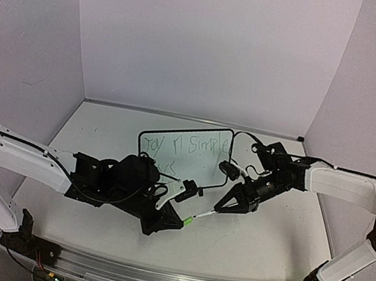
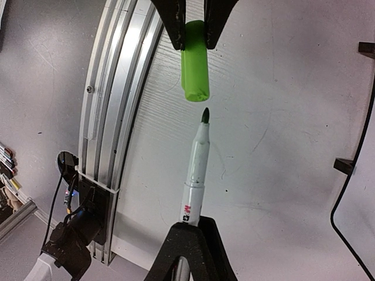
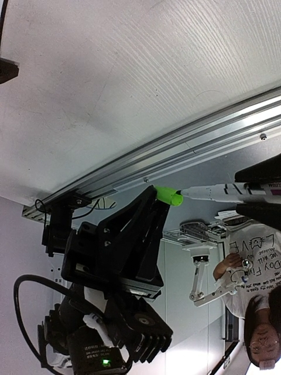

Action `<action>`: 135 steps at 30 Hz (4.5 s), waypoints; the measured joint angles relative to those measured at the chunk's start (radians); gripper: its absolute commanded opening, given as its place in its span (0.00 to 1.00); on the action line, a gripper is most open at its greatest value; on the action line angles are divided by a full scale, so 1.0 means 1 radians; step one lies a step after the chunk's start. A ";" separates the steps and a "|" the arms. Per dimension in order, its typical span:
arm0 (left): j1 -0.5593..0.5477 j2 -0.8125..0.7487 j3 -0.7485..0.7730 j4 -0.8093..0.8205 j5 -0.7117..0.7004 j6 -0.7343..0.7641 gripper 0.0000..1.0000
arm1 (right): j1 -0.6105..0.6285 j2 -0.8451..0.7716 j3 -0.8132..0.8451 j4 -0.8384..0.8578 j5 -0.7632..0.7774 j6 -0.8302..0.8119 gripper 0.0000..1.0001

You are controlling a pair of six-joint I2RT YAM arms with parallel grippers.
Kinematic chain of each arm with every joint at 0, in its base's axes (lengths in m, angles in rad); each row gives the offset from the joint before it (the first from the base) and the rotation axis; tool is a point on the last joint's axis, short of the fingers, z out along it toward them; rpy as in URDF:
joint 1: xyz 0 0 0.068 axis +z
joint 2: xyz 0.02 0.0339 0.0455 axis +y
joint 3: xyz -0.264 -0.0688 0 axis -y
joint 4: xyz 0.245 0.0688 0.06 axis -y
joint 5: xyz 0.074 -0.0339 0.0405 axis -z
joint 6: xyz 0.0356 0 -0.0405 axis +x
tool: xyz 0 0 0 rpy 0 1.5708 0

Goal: Write a sentence on the whiteboard
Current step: Insert the whiteboard marker without the cap into the pen cap, then pass from the right arm to the left, then put down the whiteboard marker at the center of the board.

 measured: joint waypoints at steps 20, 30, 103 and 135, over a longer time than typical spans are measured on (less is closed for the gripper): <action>0.000 0.001 0.000 -0.001 0.002 0.002 0.00 | 0.018 0.015 0.000 0.000 -0.029 -0.018 0.00; 0.000 0.001 0.002 -0.007 0.021 0.021 0.00 | 0.025 0.036 0.003 0.000 -0.036 -0.022 0.00; 0.053 0.072 0.217 -0.166 0.240 0.114 0.52 | 0.181 0.077 0.150 -0.066 0.023 -0.074 0.00; 0.232 -0.094 -0.101 -0.209 0.072 -0.168 0.00 | -0.112 -0.081 0.159 -0.061 0.569 0.002 0.98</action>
